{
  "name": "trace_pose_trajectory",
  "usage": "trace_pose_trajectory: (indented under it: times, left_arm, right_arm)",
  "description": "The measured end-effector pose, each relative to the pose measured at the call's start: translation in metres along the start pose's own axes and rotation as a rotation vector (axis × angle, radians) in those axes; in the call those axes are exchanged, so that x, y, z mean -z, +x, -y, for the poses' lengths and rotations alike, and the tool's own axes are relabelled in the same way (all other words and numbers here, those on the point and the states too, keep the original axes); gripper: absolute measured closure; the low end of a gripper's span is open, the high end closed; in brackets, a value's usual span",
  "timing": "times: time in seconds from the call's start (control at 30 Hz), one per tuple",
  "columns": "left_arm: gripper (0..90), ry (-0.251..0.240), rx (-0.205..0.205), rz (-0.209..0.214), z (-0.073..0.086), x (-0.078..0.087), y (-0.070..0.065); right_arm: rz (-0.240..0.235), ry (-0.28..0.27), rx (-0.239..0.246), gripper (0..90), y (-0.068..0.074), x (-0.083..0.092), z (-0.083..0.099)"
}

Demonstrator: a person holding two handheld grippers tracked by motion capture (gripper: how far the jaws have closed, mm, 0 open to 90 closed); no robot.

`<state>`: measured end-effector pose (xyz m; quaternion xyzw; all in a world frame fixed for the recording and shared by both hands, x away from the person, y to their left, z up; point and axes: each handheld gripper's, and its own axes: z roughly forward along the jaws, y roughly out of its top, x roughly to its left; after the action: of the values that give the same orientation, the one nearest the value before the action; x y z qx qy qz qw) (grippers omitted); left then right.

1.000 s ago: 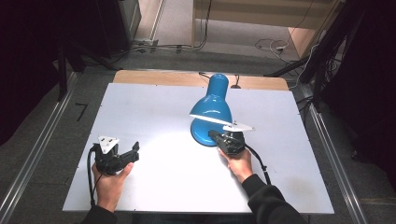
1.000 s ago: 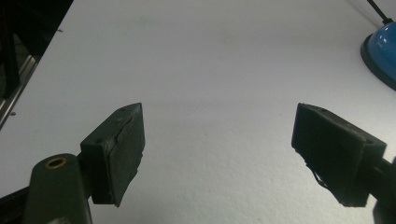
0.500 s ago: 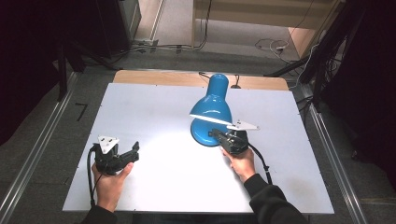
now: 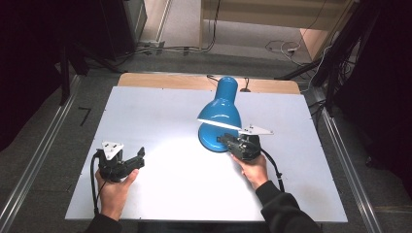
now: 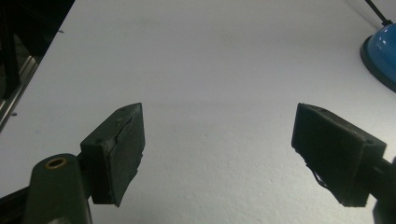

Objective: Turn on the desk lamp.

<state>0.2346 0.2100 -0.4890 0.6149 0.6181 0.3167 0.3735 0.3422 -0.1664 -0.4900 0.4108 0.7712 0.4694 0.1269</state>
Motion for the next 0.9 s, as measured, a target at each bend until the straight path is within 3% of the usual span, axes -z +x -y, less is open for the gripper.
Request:
trace_pose_trajectory:
  times: [0.13, 0.3, 0.9]
  left_arm:
    - [17.8, -0.002, 0.003, 0.001, 0.0, 0.0, 0.0]
    - [17.8, -0.003, 0.004, 0.002, 0.0, 0.0, 0.0]
    - [17.9, -0.003, 0.006, 0.005, -0.001, -0.001, -0.001]
  right_arm:
    - [-0.011, 0.005, 0.015, 64.0, 0.0, 0.001, 0.0]
    - [-0.02, 0.015, 0.023, 49.1, -0.002, 0.008, -0.001]
    - [0.031, 0.032, 0.03, 37.8, -0.021, 0.044, 0.013]
